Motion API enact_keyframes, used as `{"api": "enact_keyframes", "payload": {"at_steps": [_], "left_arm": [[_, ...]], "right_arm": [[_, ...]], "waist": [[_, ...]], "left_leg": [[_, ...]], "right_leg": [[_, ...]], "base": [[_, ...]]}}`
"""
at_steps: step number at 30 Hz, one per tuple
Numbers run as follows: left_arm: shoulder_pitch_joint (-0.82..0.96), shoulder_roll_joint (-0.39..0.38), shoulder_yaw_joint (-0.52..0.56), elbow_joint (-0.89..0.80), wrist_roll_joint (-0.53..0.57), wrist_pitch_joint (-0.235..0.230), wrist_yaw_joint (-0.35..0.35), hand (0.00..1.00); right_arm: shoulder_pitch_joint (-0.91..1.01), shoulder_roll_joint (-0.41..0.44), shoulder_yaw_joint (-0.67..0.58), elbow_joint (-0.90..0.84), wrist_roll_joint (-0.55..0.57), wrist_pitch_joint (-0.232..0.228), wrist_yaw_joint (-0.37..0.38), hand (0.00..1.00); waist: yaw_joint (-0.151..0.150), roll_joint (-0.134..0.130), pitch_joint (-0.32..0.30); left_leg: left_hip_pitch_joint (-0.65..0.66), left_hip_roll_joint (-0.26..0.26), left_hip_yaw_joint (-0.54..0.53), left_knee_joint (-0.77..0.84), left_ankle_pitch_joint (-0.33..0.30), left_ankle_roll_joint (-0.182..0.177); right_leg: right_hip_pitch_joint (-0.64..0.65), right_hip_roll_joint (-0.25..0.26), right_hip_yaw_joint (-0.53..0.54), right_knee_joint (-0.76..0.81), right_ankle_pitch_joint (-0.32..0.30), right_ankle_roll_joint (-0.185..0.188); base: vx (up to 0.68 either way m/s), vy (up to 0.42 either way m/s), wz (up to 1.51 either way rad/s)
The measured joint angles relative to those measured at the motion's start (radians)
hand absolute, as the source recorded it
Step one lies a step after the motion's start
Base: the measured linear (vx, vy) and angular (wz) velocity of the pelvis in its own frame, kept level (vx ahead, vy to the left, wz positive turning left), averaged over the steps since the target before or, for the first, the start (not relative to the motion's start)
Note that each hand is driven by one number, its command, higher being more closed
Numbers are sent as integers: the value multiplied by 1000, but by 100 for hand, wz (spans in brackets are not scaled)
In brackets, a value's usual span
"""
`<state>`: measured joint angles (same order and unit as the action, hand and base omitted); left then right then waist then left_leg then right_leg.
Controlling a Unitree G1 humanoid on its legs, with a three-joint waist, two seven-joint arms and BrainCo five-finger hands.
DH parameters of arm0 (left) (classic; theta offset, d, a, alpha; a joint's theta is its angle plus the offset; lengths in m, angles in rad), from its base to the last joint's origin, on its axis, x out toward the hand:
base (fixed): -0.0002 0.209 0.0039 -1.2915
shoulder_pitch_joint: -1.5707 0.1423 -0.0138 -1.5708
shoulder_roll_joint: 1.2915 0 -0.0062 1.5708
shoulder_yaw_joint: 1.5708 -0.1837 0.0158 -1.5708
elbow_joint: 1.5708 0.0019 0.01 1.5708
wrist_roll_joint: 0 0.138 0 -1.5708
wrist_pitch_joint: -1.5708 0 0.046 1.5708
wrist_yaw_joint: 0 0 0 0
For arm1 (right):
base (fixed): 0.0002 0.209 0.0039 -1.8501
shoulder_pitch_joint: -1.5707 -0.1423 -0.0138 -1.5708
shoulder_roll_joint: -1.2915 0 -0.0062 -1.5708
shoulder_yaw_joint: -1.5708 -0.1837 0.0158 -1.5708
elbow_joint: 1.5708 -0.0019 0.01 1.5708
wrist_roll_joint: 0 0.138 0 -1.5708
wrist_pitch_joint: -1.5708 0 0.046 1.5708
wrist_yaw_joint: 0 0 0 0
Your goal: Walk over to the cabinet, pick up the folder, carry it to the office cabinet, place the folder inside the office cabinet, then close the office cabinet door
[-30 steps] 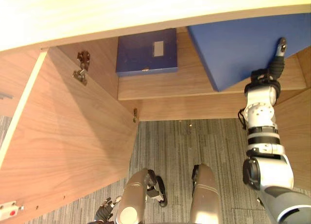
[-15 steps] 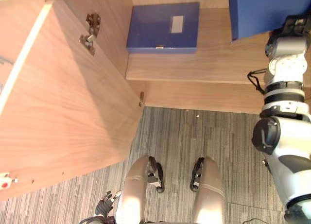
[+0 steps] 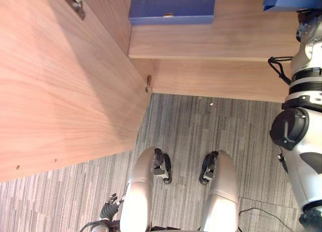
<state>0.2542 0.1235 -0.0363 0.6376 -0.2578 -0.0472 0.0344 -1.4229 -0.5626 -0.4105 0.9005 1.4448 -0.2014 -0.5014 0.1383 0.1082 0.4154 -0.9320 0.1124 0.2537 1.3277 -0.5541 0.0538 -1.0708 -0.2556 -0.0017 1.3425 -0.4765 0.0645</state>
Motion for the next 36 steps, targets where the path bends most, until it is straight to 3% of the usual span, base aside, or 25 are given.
{"api": "enact_keyframes", "payload": {"at_steps": [6, 15, 16, 24, 36], "left_arm": [[-8, 0, -23, 12, 0, 0, 9, 0], [-13, -1, -30, 23, 0, 0, 16, 0], [-14, -1, -32, 24, 0, 0, 16, 0], [-15, -2, -39, 24, 0, -1, 18, 0], [-14, -2, -39, 39, -2, -3, 27, 0]], "right_arm": [[1, -30, -47, 0, 50, -71, -14, 100], [2, -54, -78, -1, 66, -83, -18, 100], [2, -64, -78, -1, 63, -77, -18, 0], [2, -98, -78, -2, 20, -49, -24, 0], [1, -132, -14, -5, -175, 51, 30, 0]], "waist": [[2, 25, 8], [2, 36, 3], [2, 38, 1], [11, 46, -7], [10, 45, -26]], "left_leg": [[-38, 5, -2, 21, -2, -1], [-54, 0, -20, 38, -3, -7], [-65, -2, -27, 43, -3, -7], [-127, -10, -47, 74, 2, -13], [-153, -8, -50, 82, 2, -12]], "right_leg": [[-47, 5, 8, 31, -5, -11], [-54, -5, -6, 58, -20, -30], [-59, -9, -13, 62, -21, -31], [-106, -22, -24, 94, -27, -39], [-128, -21, -26, 97, -27, -39]], "base": [[-3, -78, 0], [5, -66, 5], [-16, -50, 16], [-13, -44, 10], [0, -6, 1]]}}
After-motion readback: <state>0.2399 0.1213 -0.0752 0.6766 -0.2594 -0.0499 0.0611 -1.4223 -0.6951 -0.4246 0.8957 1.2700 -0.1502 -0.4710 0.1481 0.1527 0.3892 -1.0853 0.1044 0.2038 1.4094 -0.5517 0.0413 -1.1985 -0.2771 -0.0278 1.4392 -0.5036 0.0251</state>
